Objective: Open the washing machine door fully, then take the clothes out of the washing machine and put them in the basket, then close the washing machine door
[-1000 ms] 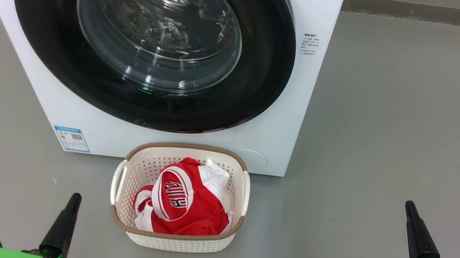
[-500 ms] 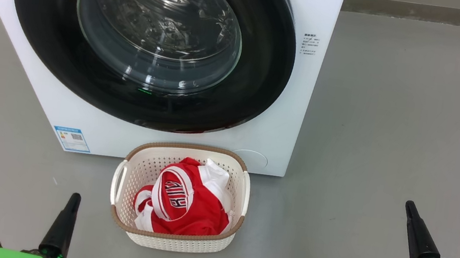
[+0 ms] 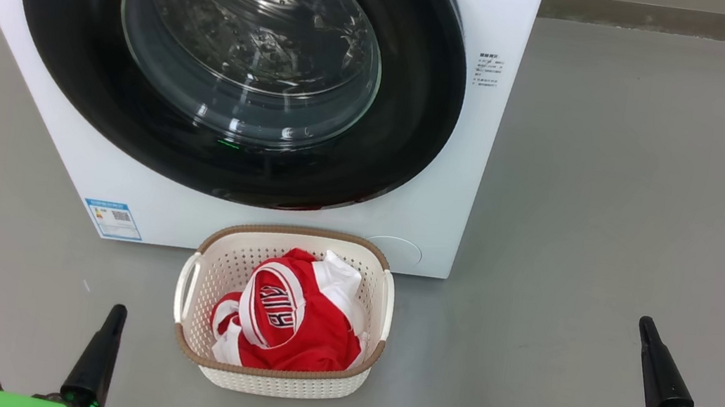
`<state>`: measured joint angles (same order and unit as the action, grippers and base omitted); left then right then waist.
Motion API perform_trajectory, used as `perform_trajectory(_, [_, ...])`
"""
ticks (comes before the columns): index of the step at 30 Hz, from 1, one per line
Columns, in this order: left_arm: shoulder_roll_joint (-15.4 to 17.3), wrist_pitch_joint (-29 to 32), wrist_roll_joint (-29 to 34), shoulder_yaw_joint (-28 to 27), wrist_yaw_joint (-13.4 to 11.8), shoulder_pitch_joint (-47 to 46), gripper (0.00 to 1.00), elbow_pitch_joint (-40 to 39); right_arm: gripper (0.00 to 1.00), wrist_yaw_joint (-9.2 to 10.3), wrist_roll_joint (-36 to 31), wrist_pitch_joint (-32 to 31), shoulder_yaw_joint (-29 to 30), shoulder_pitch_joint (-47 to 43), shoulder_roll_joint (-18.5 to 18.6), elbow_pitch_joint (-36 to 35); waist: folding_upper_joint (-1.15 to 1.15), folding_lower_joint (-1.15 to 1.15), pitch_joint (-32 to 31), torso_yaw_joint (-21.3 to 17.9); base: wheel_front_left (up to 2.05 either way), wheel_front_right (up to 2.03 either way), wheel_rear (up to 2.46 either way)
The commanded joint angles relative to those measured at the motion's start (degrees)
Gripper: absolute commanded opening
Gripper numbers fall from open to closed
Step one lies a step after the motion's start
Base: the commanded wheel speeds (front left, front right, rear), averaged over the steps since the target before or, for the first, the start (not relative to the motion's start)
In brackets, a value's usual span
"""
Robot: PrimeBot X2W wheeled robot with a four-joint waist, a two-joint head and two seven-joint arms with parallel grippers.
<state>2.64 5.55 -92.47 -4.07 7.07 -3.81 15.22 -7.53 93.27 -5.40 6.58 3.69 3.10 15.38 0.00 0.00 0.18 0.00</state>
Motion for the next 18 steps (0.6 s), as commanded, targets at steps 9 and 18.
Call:
perform_trajectory(9, [0.53, 0.64, 0.00, -2.09, 0.42, -2.35, 0.00, -1.18, 0.00, 0.04, -0.41, -0.41, -0.89, 2.41, 0.40, -1.40, 0.00, 0.00, 0.00, 0.00, 0.00, 0.00, 0.00])
perform_trajectory(18, [0.49, 0.68, 0.05, -2.14, 0.42, -2.35, 0.00, -1.18, 0.00, 0.04, -0.50, -0.50, -0.79, 2.42, 0.32, -1.39, 0.00, 0.00, 0.00, 0.00, 0.00, 0.00, 0.00])
